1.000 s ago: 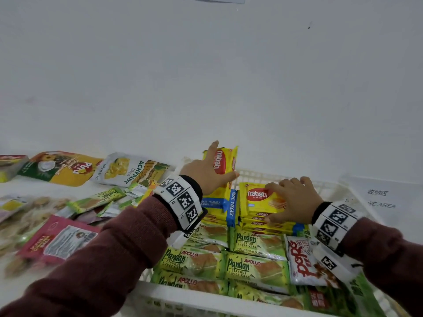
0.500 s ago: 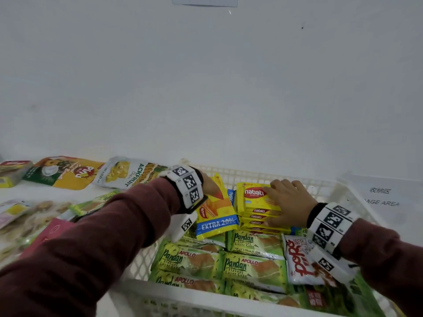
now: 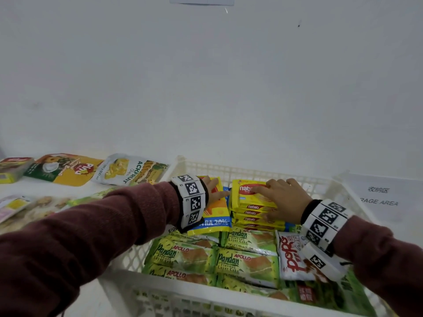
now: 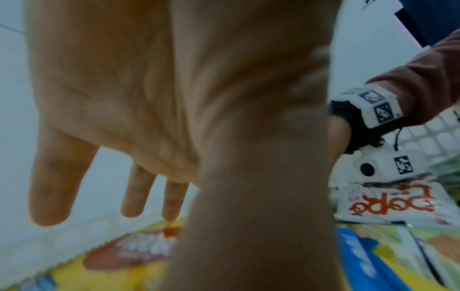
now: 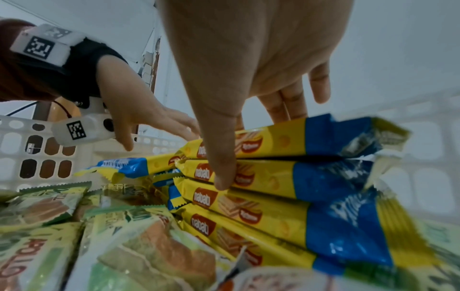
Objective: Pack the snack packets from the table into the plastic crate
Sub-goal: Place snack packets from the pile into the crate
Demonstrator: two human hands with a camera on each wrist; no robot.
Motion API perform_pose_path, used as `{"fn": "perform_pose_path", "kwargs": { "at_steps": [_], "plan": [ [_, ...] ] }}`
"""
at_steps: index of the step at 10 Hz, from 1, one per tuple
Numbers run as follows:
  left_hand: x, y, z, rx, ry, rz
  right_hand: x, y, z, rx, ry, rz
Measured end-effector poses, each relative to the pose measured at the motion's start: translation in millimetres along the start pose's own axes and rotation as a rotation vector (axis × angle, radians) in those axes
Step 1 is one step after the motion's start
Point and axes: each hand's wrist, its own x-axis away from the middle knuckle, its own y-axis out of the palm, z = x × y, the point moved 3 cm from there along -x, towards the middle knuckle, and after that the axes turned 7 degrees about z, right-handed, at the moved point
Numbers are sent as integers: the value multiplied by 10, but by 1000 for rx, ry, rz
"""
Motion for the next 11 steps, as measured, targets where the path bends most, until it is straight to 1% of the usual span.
{"fn": "perform_pose_path", "kwargs": {
  "at_steps": [1,2,4,5,6,8,9,11],
  "plan": [
    [-69,-66,58,-28,3,69,7,15,17,-2,-4,5],
    [-70,-182,-2,29,-7,32,16,25,26,-11,-5,13],
    [-8,-187,-294,186,-174,-50,9,37,38,-35,-6,17],
    [-44,-219,-272,260,-241,-67,15,38,29,-41,-4,21],
    [-90,-173,-212,287,-295,-37,9,50,21,-63,1,26],
    [-80,-50,-205,229,-222,-39,-2,82,9,-170,-4,-29],
    [-87,18,-211,232,-219,58,2,93,4,-195,-11,-53],
    [-169,50,-277,273,-214,69,1,123,-8,-208,-13,-42]
  ]
}}
